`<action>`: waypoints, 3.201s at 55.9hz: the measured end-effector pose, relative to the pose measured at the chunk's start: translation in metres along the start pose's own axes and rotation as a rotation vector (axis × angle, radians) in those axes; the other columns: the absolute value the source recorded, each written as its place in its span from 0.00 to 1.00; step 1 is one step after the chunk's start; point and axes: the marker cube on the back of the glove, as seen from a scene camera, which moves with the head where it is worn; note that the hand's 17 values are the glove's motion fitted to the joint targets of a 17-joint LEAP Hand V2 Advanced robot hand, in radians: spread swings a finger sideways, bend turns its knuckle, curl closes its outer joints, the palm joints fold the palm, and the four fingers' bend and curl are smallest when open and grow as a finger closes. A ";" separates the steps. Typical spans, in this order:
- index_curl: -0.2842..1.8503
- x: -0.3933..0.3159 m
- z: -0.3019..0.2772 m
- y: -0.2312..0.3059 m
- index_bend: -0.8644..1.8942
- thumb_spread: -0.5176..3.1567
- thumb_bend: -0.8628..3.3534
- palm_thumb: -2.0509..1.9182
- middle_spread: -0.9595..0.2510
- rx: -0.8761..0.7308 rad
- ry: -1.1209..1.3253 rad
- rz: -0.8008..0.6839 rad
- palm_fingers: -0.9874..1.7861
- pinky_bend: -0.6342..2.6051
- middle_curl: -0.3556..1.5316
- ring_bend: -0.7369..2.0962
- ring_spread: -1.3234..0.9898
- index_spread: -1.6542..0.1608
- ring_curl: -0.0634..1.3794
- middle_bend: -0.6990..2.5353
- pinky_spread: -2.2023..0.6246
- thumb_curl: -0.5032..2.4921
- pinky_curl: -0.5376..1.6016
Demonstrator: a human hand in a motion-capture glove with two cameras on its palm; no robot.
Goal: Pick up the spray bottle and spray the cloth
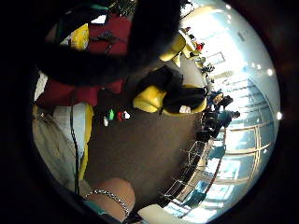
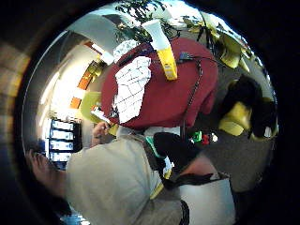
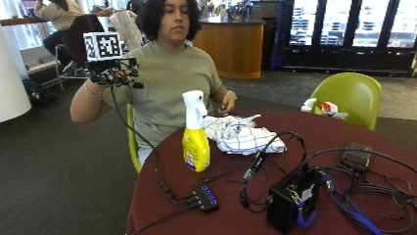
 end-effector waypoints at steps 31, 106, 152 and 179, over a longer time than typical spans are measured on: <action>0.19 -0.021 0.027 -0.057 0.35 0.41 0.21 0.63 0.83 -0.015 -0.262 -0.010 0.43 0.37 0.32 0.43 0.56 0.70 0.21 0.29 0.85 0.25 0.39; 0.32 -0.039 0.092 -0.062 0.40 0.47 0.20 0.65 0.79 0.018 -0.442 0.084 0.53 0.39 0.45 0.47 0.55 0.75 0.36 0.32 0.78 0.30 0.46; 0.25 -0.070 0.090 -0.121 0.35 0.43 0.20 0.66 0.84 0.345 -0.701 0.093 0.50 0.31 0.38 0.41 0.58 0.72 0.28 0.28 0.86 0.29 0.41; 0.21 -0.087 0.133 -0.258 0.33 0.39 0.20 0.71 0.83 0.679 -1.087 0.166 0.50 0.35 0.38 0.45 0.55 0.78 0.30 0.28 0.84 0.30 0.43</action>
